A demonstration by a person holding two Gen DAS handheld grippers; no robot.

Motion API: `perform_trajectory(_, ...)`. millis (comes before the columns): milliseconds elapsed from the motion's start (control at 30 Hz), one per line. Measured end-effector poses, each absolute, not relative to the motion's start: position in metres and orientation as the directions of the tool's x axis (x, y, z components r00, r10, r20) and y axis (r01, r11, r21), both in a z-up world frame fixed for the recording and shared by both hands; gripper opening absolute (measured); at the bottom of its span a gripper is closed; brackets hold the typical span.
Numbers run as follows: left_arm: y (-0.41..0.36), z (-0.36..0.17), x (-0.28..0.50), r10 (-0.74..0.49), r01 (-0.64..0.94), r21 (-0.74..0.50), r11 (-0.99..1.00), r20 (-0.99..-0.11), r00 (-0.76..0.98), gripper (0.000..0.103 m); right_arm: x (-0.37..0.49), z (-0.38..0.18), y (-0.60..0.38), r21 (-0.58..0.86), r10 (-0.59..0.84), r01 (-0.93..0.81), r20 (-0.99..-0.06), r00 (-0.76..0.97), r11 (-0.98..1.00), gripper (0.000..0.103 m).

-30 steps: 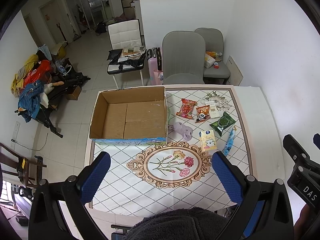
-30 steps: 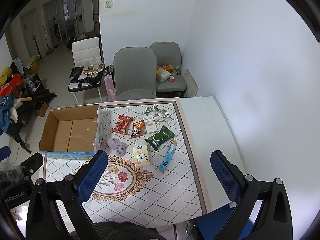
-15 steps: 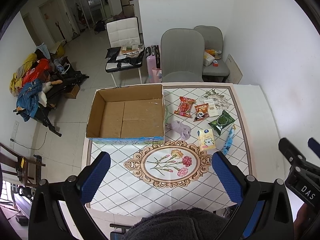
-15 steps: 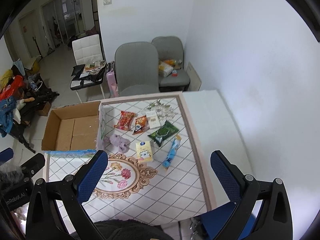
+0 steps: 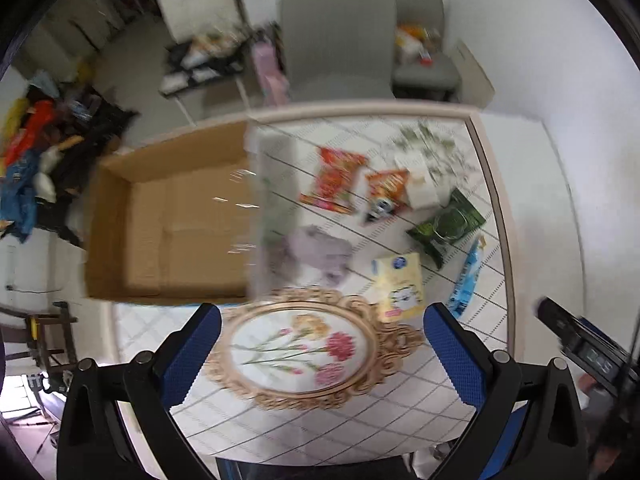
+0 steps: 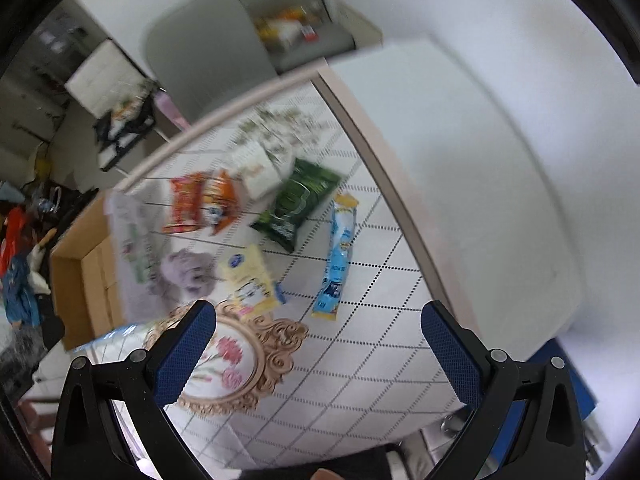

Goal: Organize soft objects
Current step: 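Grasp the yellow Vinda tissue pack with the left tool while the right tool grasps the green wipe pack, then carry the tissue pack with the left tool while the right tool carries the wipe pack into the box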

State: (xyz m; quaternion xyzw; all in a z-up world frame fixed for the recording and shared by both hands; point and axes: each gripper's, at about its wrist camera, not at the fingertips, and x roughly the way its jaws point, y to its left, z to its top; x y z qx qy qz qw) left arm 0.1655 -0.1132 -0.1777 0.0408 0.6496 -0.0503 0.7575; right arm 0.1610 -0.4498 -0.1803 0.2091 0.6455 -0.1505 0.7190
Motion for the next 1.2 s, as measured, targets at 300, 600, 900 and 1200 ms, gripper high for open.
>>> perform_trajectory(300, -0.175, -0.324, 0.206, -0.163, 0.071, -0.180, 0.981, -0.967, -0.197, 0.095, 0.229, -0.306, -0.494, 0.162, 0.212, 0.572, -0.977, -0.022, 0.804, 0.102)
perform_trajectory(600, -0.187, -0.388, 0.213, -0.119, 0.054, -0.143, 0.988, -0.942, -0.313, 0.055, 0.271, -0.348, -0.489, 0.249, 0.362, 0.599, -0.929, -0.074, 0.761, 0.102)
perform_trajectory(900, -0.159, -0.379, 0.227, -0.147, -0.018, -0.149, 0.989, -0.945, -0.293, 0.068, 0.306, -0.412, -0.453, 0.207, 0.418, 0.658, -0.891, -0.180, 0.724, 0.076)
perform_trajectory(1200, -0.173, -0.414, 0.221, -0.149, 0.008, -0.160, 0.987, -0.933, -0.328, 0.072, 0.305, -0.418, -0.426, 0.110, 0.293, 0.516, -0.912, -0.287, 0.850, 0.053)
